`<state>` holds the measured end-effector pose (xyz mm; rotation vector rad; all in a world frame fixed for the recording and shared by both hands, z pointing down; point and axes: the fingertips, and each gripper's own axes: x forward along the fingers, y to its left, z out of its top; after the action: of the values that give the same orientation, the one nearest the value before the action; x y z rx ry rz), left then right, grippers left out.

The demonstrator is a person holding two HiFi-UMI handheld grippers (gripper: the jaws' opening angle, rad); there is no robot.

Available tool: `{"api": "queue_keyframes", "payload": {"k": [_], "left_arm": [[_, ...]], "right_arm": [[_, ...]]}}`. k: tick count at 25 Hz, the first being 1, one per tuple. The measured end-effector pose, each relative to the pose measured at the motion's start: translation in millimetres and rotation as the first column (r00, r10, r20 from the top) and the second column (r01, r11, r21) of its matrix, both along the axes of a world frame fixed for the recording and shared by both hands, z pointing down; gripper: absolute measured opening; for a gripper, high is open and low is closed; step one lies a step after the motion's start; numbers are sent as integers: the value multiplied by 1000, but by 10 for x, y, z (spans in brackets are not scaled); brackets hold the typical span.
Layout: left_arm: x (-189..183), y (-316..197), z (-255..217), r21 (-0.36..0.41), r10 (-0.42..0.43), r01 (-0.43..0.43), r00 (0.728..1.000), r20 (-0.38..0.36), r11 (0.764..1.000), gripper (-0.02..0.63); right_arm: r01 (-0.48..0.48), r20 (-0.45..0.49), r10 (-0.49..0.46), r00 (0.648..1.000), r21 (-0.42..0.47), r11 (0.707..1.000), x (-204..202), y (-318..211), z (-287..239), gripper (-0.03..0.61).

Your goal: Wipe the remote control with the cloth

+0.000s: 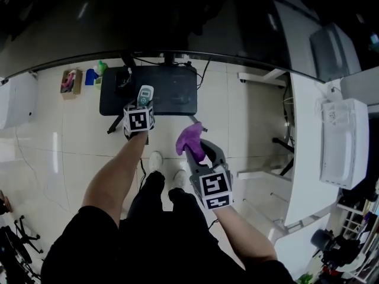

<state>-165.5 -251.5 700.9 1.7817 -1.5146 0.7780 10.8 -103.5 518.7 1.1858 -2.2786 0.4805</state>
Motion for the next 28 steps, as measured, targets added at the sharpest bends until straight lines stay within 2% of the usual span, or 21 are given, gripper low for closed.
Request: {"api": "queue_keyframes", "payload": {"k": [5,11,14,22,24,28], "left_arm": [[25,-371,442,-35,-26,26,1000,-11,999,253],[-65,-503,703,-60,-50,52,998,33,997,255],[-114,-489,755,-66,-47,50,998,52,997,258],[-96,-414,819,-89,-36,38,999,22,995,284],[-84,-340,790,-98,-38,38,999,1,994,290],[-177,-105,625,-111,-31,33,999,20,993,302]], "right_arm": [[-43,-3,43,999,-24,999,-25,-342,262,144],[-79,-9,79,997,-42,996,-23,-516,449,144],[-86,-12,86,996,-46,995,-37,-566,498,144],[-84,-26,83,996,-40,996,-136,-721,627,146],[-81,-32,80,996,-41,996,-164,-805,728,146],[-65,-57,63,996,-39,997,-264,-1122,1065,155]]}}
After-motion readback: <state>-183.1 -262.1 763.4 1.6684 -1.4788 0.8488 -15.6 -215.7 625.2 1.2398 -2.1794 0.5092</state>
